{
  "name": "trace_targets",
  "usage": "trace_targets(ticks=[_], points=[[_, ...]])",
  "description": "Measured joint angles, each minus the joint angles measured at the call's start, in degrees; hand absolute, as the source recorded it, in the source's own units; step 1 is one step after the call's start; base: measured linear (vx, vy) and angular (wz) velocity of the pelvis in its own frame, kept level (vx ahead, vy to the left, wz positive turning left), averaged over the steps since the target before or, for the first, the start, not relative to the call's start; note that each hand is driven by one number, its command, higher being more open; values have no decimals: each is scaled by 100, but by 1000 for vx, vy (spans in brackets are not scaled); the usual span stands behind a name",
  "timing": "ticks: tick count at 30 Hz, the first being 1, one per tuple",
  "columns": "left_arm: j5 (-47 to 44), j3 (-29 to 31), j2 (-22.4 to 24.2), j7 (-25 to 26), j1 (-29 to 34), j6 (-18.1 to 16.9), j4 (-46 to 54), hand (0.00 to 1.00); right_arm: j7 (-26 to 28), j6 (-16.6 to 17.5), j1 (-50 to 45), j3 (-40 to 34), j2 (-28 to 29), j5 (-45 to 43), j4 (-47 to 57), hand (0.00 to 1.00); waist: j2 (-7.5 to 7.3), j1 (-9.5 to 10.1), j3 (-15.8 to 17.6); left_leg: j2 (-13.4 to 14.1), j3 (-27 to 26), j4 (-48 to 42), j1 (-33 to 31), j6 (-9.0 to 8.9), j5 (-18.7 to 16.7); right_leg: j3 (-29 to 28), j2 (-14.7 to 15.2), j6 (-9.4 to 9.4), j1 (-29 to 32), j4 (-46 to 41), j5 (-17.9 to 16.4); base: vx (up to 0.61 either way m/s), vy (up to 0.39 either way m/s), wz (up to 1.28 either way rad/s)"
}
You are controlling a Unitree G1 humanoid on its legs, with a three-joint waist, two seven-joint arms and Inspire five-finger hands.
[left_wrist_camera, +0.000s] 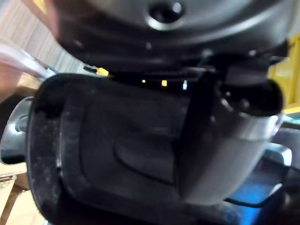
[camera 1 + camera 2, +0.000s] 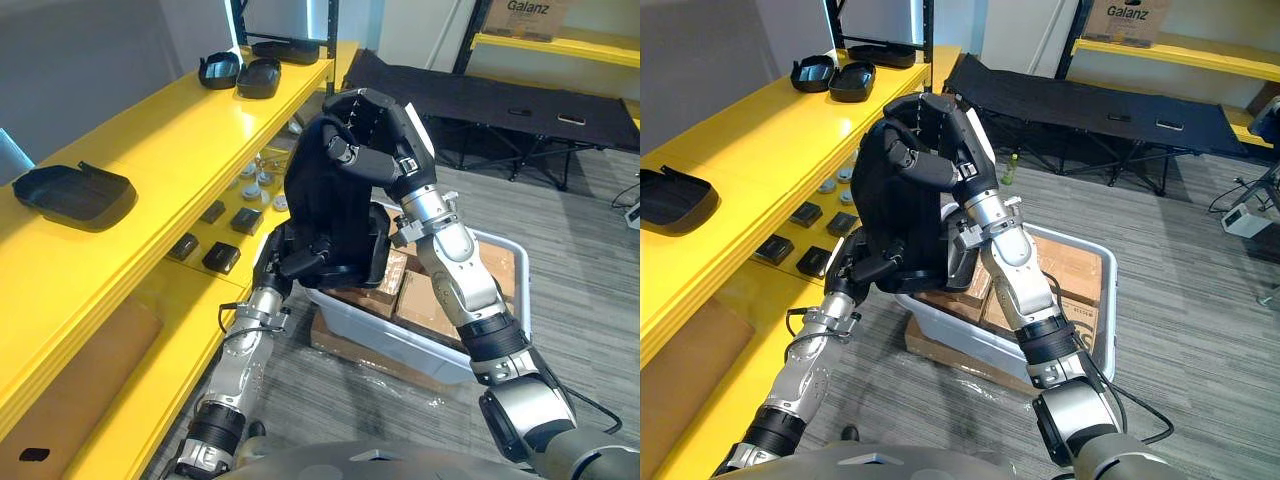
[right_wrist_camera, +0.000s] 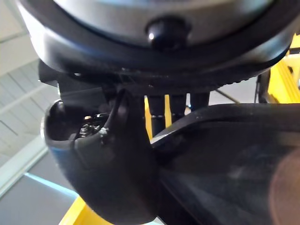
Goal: Walk over and take three plastic housings, then place them on the shelf
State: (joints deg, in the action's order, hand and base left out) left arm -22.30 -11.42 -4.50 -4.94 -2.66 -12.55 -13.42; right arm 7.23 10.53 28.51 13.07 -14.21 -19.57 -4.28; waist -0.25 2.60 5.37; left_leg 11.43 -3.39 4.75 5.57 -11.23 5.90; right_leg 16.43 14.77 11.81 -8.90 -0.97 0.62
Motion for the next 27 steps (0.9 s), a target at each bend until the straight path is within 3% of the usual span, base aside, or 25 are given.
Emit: trace_targets(ticks=[1, 16, 20, 27], points=[[5, 0, 0, 35, 0, 0, 0, 0, -1, 0, -4, 1, 1, 0, 0, 100, 0, 5, 0, 0, 1, 0, 0, 0, 0, 1, 0, 0, 0, 1, 0, 0, 0, 0], [64, 321, 16, 691, 1, -5, 22, 0, 467, -4, -131, 200, 43, -221, 0, 100, -1, 27, -1, -1, 16, 0, -2, 0, 0, 18, 0, 0, -8, 3, -1, 0, 0, 0], [340, 344, 17, 1057, 2, -12, 22, 0, 384, -13, -144, 220, 45, -124, 0, 100, -2, 32, -1, -1, 17, 0, -3, 0, 0, 19, 0, -1, -7, 4, -1, 0, 0, 0], [1175, 635, 145, 2177, 24, -16, 21, 0, 54, -128, -429, 180, 39, -115, 5, 100, -11, 14, -7, 0, 14, 0, -8, -1, -1, 18, 0, 0, -1, 7, -1, 0, 0, 0]])
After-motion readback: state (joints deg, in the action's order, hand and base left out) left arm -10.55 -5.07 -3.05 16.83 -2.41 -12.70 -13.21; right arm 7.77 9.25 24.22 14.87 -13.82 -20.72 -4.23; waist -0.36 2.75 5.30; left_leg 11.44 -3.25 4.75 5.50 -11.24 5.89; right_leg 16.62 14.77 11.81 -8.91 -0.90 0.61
